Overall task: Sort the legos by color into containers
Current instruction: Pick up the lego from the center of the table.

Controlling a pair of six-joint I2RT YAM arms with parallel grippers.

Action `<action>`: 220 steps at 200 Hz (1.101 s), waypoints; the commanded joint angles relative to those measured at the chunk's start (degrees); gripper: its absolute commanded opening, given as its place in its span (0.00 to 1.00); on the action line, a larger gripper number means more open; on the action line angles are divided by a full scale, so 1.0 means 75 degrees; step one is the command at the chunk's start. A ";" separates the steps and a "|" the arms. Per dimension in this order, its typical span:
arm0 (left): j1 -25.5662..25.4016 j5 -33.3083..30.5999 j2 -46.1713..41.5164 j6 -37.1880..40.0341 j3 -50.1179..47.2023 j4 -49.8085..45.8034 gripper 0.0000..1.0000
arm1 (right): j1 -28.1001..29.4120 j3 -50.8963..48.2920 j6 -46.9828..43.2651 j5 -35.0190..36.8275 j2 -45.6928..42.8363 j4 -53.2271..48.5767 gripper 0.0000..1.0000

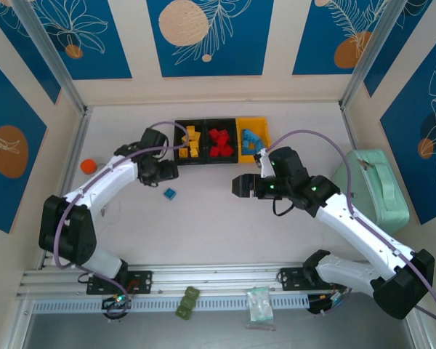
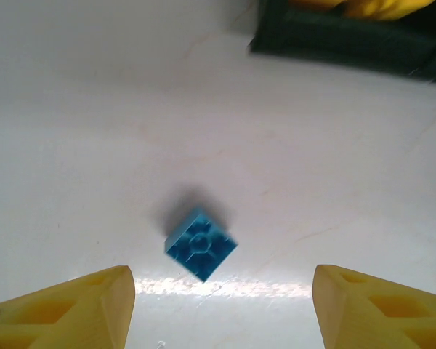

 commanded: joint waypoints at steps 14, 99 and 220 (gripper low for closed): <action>-0.0143 -0.0153 -0.0453 -0.0816 -0.1002 0.0868 0.65 | 0.0454 0.0106 0.0000 -0.0102 -0.0017 -0.0270 0.77; -0.0261 -0.0085 0.0731 -0.0794 -0.1214 0.1430 0.74 | 0.0954 -0.0397 0.0246 0.0204 -0.0032 -0.0115 0.77; -0.0709 -0.0591 0.1762 -0.1334 -0.0563 0.1439 0.52 | 0.0827 -0.0937 0.0378 0.0271 -0.0240 0.0005 0.77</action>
